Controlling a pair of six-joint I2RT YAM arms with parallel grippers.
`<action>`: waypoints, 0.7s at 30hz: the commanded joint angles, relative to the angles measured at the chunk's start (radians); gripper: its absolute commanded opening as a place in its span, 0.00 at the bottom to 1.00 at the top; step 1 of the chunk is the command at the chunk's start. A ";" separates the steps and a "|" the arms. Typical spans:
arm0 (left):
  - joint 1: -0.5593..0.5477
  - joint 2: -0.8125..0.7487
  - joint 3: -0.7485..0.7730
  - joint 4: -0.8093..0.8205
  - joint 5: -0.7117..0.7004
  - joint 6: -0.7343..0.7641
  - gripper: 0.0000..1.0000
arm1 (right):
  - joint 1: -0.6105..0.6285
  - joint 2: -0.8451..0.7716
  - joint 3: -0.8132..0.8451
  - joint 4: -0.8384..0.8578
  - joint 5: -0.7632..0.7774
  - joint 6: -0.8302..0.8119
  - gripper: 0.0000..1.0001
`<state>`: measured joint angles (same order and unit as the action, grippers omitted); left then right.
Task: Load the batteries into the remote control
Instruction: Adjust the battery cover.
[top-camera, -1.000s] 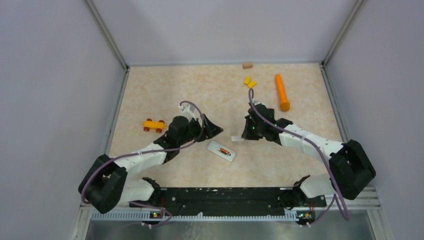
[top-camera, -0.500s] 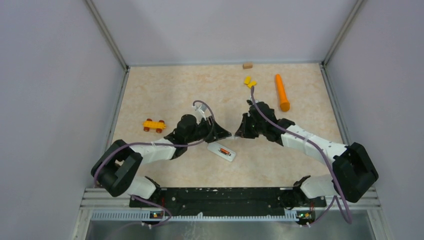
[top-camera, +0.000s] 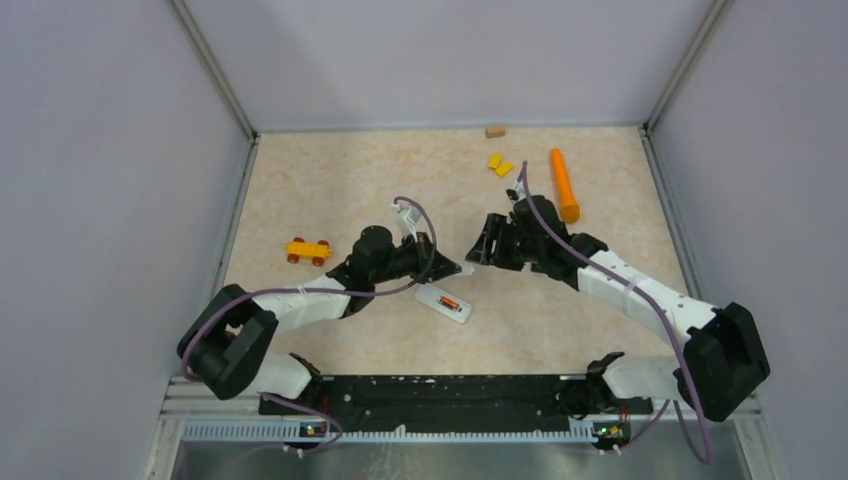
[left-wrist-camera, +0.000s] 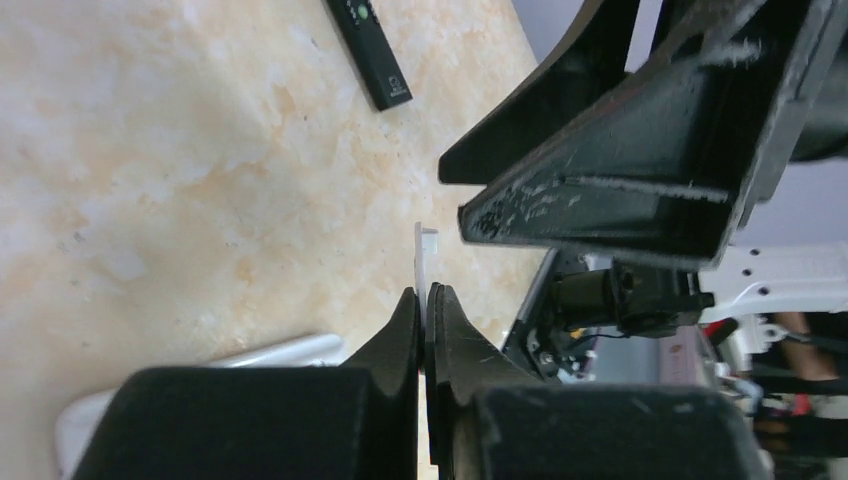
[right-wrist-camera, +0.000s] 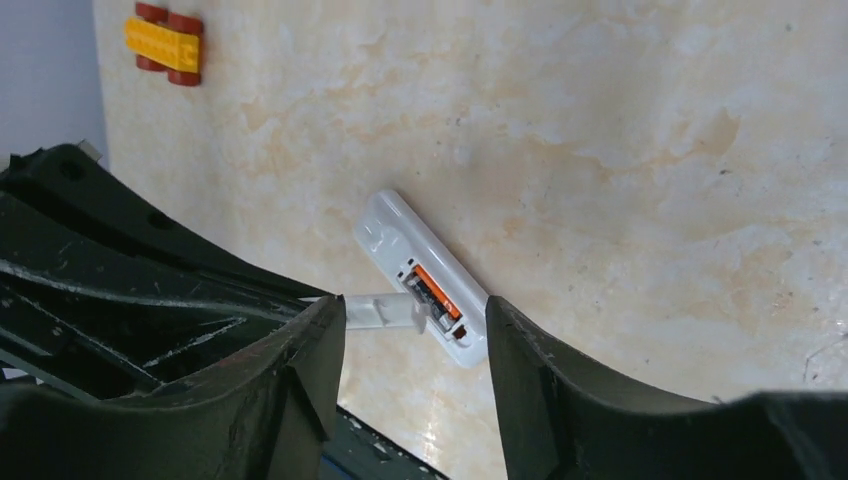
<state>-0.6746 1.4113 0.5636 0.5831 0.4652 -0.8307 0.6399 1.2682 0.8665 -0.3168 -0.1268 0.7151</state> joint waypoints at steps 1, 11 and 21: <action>-0.005 -0.112 0.049 -0.030 -0.046 0.326 0.00 | -0.070 -0.109 0.067 -0.031 -0.068 0.070 0.58; -0.017 -0.273 -0.006 0.153 0.021 1.119 0.00 | -0.090 -0.148 -0.018 0.240 -0.261 0.535 0.57; -0.019 -0.282 0.060 0.026 0.107 1.601 0.00 | -0.091 -0.132 -0.017 0.364 -0.287 0.733 0.45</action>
<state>-0.6891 1.1423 0.5747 0.6128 0.5232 0.5385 0.5522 1.1366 0.8265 -0.0490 -0.3706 1.3491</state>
